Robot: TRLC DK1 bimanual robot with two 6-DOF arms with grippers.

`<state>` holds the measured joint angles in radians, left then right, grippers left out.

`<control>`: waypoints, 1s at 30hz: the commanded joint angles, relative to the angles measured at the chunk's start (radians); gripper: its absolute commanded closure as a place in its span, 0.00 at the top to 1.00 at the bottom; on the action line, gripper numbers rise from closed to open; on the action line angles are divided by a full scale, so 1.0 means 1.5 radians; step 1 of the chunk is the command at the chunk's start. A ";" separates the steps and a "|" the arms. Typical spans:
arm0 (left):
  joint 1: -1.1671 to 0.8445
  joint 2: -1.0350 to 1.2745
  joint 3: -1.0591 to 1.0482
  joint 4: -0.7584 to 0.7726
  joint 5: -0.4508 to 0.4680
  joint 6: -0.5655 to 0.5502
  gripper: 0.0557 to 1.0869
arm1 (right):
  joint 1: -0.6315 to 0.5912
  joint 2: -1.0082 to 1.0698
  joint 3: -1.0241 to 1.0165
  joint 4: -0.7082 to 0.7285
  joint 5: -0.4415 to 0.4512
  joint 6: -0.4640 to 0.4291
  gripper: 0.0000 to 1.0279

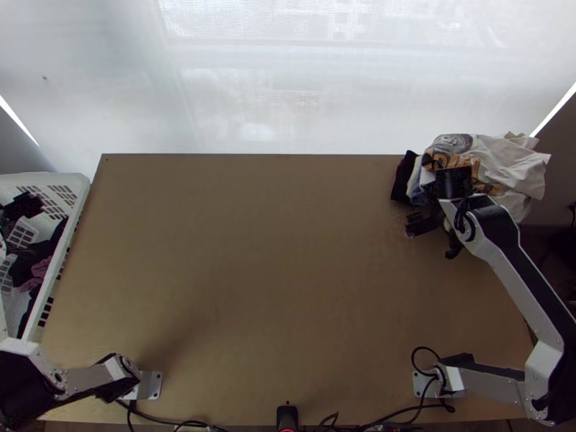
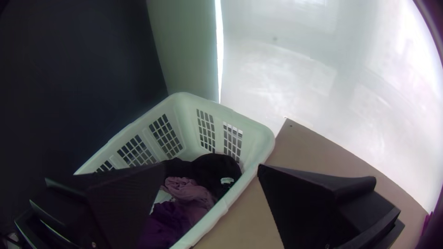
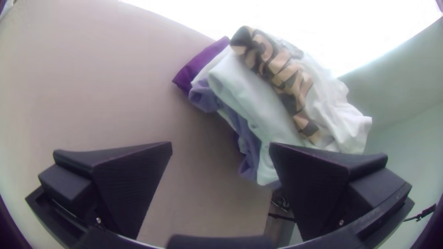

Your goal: Fold the t-shirt

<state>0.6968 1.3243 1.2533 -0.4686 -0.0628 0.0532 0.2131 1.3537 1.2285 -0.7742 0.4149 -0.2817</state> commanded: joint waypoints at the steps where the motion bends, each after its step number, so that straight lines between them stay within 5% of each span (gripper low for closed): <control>1: 0.070 0.158 0.064 0.021 0.010 -0.006 0.95 | -0.016 0.071 0.177 -0.089 -0.006 0.015 0.95; 11: 0.158 0.367 0.108 -0.015 0.005 0.017 0.95 | -0.008 0.066 0.189 -0.106 -0.006 0.006 0.95; 22: 0.215 0.580 0.272 -0.203 0.001 0.012 0.95 | 0.000 0.023 0.114 -0.106 -0.006 0.003 0.95; 30: 0.235 0.671 0.300 -0.185 -0.022 0.004 0.95 | 0.001 0.011 0.100 -0.108 -0.006 0.003 0.95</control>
<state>1.0218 2.2055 1.6463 -0.7403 -0.0700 0.0673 0.2134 1.3869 1.4044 -0.9337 0.4053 -0.2779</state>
